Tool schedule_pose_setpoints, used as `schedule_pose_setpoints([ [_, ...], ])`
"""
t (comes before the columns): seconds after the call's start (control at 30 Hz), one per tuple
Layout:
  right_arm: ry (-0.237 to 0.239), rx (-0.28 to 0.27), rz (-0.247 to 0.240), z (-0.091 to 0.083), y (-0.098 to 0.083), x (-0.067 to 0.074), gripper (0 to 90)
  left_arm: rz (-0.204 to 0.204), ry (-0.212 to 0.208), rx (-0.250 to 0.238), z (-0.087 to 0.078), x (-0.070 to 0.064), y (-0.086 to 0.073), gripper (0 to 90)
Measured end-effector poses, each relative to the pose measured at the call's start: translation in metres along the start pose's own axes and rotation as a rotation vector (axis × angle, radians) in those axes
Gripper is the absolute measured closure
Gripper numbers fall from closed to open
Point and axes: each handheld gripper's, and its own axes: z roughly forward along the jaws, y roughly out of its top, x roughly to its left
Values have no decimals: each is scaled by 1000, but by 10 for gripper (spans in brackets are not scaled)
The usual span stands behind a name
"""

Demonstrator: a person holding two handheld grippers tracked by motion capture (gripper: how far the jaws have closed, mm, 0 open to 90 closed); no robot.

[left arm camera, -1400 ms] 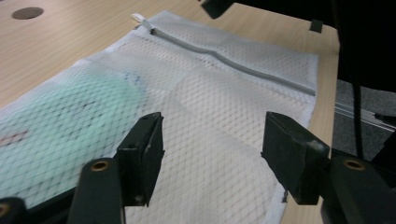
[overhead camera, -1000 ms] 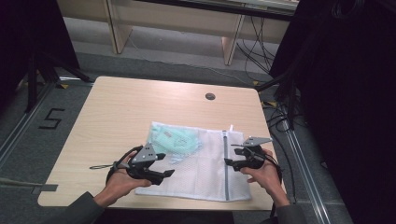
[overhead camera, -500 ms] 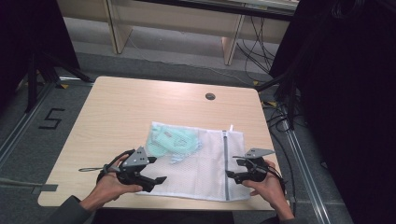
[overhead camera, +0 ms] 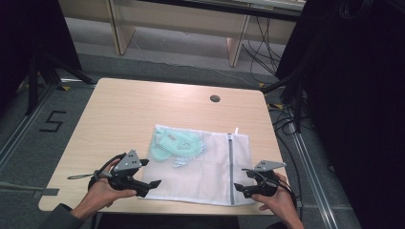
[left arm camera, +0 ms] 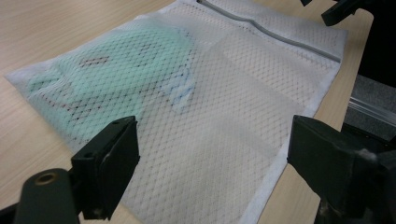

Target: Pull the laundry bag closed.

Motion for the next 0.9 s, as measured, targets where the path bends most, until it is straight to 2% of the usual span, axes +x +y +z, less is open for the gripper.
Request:
schedule_pose_setpoints([
  [0.07,5,20,20,-3,-2,2,279,3,2,-1,0,0,-2,156],
  [0.1,1,10,3,-4,-4,1,274,-22,-2,4,0,-2,-3,156],
  [0.13,0,37,7,-6,-4,1,273,-14,0,12,-1,-1,-4,156],
  [0.17,4,44,8,-7,-5,1,273,-27,4,1,-2,-3,-5,156],
  [0.2,-1,17,7,-6,-8,2,273,-16,2,10,-3,-2,-5,156],
  [0.23,-11,28,4,-6,-9,2,273,-27,4,4,-3,-3,-6,156],
  [0.27,-4,29,39,-7,-11,5,273,-31,10,-2,-3,-4,-7,156],
  [0.3,-7,32,21,-8,-12,3,273,-10,10,-2,-3,-4,-8,156],
  [0.33,-12,47,-6,-9,-13,2,272,-12,7,7,-4,-4,-8,158],
  [0.37,-12,37,-16,-9,-14,2,268,-18,16,8,-4,-6,-9,163],
  [0.4,-19,24,-13,-8,-16,3,267,-18,22,17,-4,-6,-9,167],
  [0.43,-13,43,-14,-10,-16,3,268,-10,26,27,-5,-5,-8,168],
  [0.47,-11,53,10,-11,-16,5,267,11,29,25,-6,-4,-8,169],
  [0.5,-12,47,5,-11,-17,5,266,-27,33,14,-6,-5,-8,169],
  [0.53,-31,18,-31,-8,-19,4,266,-7,38,17,-6,-4,-8,169],
  [0.57,-22,24,-9,-9,-18,5,265,-2,42,19,-7,-3,-8,170],
  [0.63,-35,25,-16,-9,-19,4,264,3,45,23,-7,-2,-7,170],
  [0.67,-34,29,-7,-9,-19,4,264,0,42,11,-6,-2,-8,170],
  [0.7,-20,30,25,-10,-18,7,264,-2,40,15,-7,-3,-7,170],
  [0.73,-24,27,5,-10,-17,5,264,-1,40,18,-7,-3,-7,170],
  [0.77,-25,32,9,-11,-17,5,263,-1,40,16,-7,-3,-8,170],
  [0.8,-37,28,-19,-10,-18,3,263,2,42,20,-7,-3,-7,170],
  [0.83,-25,53,4,-12,-16,5,263,4,43,12,-6,-2,-8,170],
  [0.9,-33,42,-15,-12,-17,4,263,-12,40,8,-6,-3,-8,170],
])
